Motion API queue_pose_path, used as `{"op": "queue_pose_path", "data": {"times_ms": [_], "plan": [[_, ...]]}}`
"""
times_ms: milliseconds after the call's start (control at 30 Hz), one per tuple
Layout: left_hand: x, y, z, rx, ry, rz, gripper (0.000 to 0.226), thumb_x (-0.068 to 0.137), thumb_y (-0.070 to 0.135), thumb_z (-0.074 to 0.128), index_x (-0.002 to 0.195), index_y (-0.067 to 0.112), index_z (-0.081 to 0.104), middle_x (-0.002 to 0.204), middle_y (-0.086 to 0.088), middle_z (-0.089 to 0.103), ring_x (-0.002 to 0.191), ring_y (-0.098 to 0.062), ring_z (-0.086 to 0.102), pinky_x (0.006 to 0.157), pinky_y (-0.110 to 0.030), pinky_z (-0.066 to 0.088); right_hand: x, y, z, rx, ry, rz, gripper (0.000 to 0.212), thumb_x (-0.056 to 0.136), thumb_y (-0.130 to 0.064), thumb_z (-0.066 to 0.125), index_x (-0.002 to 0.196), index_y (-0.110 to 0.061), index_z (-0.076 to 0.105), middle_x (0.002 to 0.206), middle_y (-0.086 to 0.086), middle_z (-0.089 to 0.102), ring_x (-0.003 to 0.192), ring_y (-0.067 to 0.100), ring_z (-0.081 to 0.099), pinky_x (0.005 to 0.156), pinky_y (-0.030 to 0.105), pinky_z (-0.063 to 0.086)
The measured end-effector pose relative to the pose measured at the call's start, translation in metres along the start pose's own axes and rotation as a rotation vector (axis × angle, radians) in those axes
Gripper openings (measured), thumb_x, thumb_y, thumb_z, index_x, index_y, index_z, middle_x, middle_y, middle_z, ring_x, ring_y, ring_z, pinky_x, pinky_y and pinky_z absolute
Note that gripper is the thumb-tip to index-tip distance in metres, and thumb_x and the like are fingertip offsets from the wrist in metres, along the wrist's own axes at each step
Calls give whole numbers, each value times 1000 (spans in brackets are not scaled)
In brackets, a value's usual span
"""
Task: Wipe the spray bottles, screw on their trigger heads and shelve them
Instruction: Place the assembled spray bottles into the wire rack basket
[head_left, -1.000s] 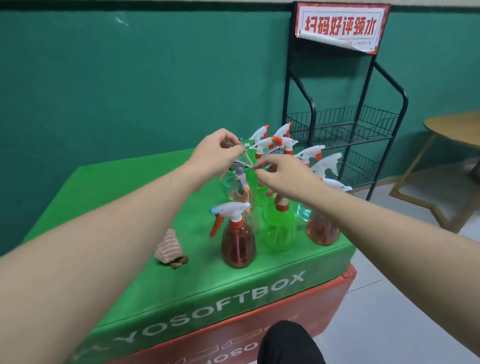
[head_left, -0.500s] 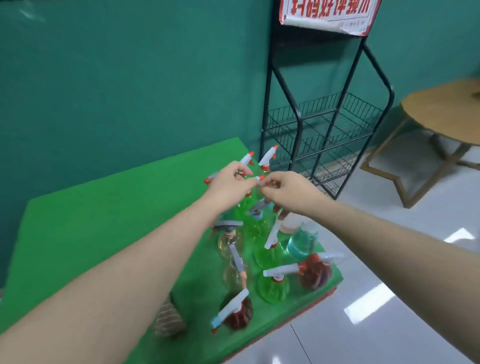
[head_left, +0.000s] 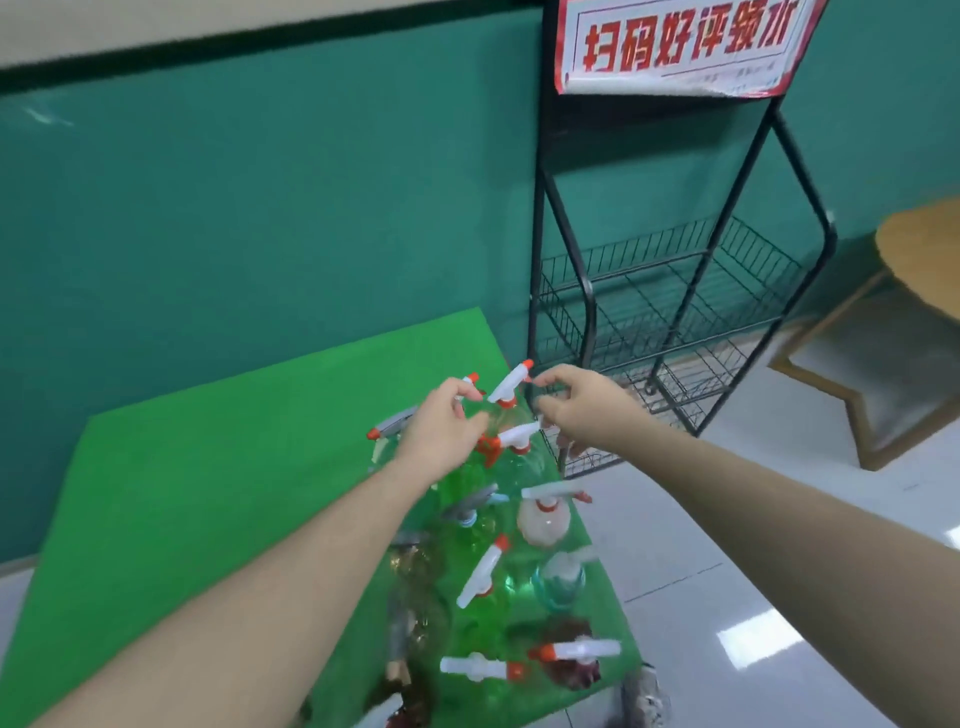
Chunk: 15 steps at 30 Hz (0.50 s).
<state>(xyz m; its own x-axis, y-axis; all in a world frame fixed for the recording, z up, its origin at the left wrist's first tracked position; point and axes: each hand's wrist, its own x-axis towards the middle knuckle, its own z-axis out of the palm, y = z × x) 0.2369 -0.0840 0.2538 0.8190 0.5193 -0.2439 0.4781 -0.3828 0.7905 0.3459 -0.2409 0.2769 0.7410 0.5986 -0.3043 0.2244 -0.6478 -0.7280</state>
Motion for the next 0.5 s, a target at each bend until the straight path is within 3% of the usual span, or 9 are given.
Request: {"op": "queue_pose_path", "data": {"times_ms": [67, 233, 333, 400, 467, 500], "plan": [[15, 3, 12, 66, 84, -43, 18, 96, 16, 67, 111, 22, 59, 93, 0, 49, 63, -12, 41, 58, -28, 35, 26, 15, -9, -35, -85, -23, 35, 98, -22, 53, 133, -24, 54, 84, 1, 67, 51, 10, 56, 40, 20, 44], [46, 3, 28, 284, 161, -147, 31, 96, 19, 68, 124, 28, 58, 132, 2, 54, 77, -9, 53, 51, -15, 35, 79, 36, -19, -112, -251, -71, 52, 97, -21, 47, 148, -29, 38, 78, -2, 61, 51, 13, 49, 44, 24, 40], [61, 2, 34, 382, 136, -152, 41, 98, 17, 65, 135, 29, 53, 130, 4, 57, 67, -10, 49, 50, -15, 35, 102, 42, -12, -170, -313, -103, 58, 98, -23, 46, 153, -31, 30, 88, 1, 66, 61, 17, 55, 54, 32, 47], [69, 4, 33, 450, 108, -138, 50, 99, 15, 62, 145, 28, 48, 126, 2, 57, 74, -15, 54, 62, -23, 47, 111, 43, -4, -211, -348, -103, 61, 99, -25, 46, 156, -32, 25, 99, 5, 67, 67, 19, 58, 58, 35, 51], [90, -5, 36, 522, 92, -143, 59, 99, 13, 61, 153, 26, 40, 136, -5, 59, 102, -22, 61, 87, -35, 54, 133, 46, 10, -254, -374, -98, 61, 101, -27, 43, 158, -33, 20, 105, 8, 69, 63, 17, 55, 52, 31, 44], [94, -6, 36, 553, 80, -140, 63, 99, 13, 61, 156, 26, 37, 141, -7, 57, 111, -25, 61, 89, -36, 54, 136, 45, 11, -274, -375, -93, 61, 102, -28, 40, 159, -33, 18, 108, 9, 69, 61, 16, 54, 50, 29, 42]]}}
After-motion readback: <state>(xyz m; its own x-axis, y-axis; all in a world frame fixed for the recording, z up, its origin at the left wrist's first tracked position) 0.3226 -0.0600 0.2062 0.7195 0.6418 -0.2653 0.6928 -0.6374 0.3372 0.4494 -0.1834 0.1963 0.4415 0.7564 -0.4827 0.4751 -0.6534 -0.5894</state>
